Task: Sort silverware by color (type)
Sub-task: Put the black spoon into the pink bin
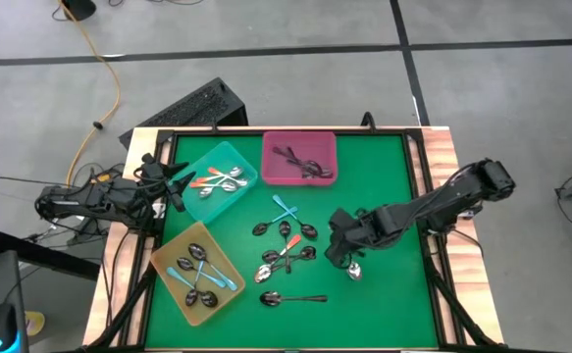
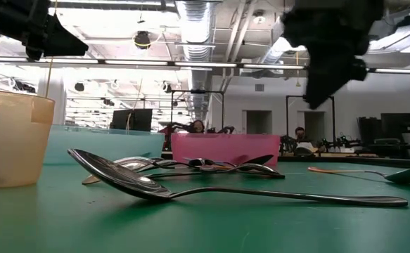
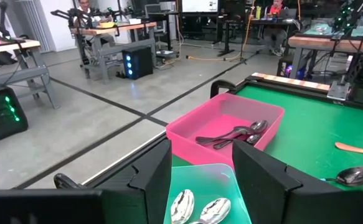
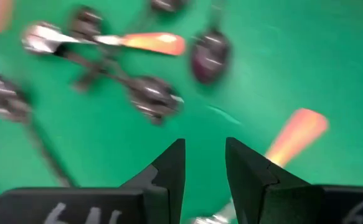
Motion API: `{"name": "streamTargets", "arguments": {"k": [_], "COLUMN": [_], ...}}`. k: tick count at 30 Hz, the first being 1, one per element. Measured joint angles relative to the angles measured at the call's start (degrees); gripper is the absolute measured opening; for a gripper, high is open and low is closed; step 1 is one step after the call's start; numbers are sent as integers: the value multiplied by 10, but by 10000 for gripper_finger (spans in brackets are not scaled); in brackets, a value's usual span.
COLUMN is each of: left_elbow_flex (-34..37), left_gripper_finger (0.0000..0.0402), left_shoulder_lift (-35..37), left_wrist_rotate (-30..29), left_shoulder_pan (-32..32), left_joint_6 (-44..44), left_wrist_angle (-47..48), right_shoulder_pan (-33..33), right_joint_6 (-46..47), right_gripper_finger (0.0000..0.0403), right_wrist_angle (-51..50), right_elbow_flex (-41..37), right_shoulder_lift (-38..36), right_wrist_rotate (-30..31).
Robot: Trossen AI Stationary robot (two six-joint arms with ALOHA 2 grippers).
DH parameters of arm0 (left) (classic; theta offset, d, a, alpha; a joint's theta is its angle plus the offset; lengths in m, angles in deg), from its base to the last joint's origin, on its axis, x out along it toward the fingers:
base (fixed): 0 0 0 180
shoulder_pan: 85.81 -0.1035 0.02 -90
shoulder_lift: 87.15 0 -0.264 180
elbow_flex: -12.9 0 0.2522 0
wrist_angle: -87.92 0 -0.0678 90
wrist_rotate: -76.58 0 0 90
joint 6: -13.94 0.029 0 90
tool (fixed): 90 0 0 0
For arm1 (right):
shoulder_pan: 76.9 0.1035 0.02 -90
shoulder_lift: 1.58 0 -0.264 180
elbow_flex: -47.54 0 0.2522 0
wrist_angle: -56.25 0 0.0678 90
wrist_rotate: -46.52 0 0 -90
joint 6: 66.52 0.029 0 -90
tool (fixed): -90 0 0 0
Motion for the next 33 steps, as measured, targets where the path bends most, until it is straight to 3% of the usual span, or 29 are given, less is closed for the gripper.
{"name": "streamTargets", "arguments": {"k": [5,12,33], "left_elbow_flex": [0,0,0], "left_gripper_finger": [158,158,158], "left_shoulder_lift": [0,0,0], "left_wrist_rotate": [0,0,0], "left_shoulder_pan": [0,0,0], "left_joint_6": [0,0,0], "left_wrist_angle": [0,0,0], "right_shoulder_pan": [-21,-29,-86], "right_joint_6": [-54,-146,-184], "right_gripper_finger": [123,123,123], "right_wrist_angle": [136,264,281], "right_elbow_flex": [0,1,0], "right_shoulder_lift": [-2,-5,-5], "right_wrist_rotate": [-70,-80,-74]}}
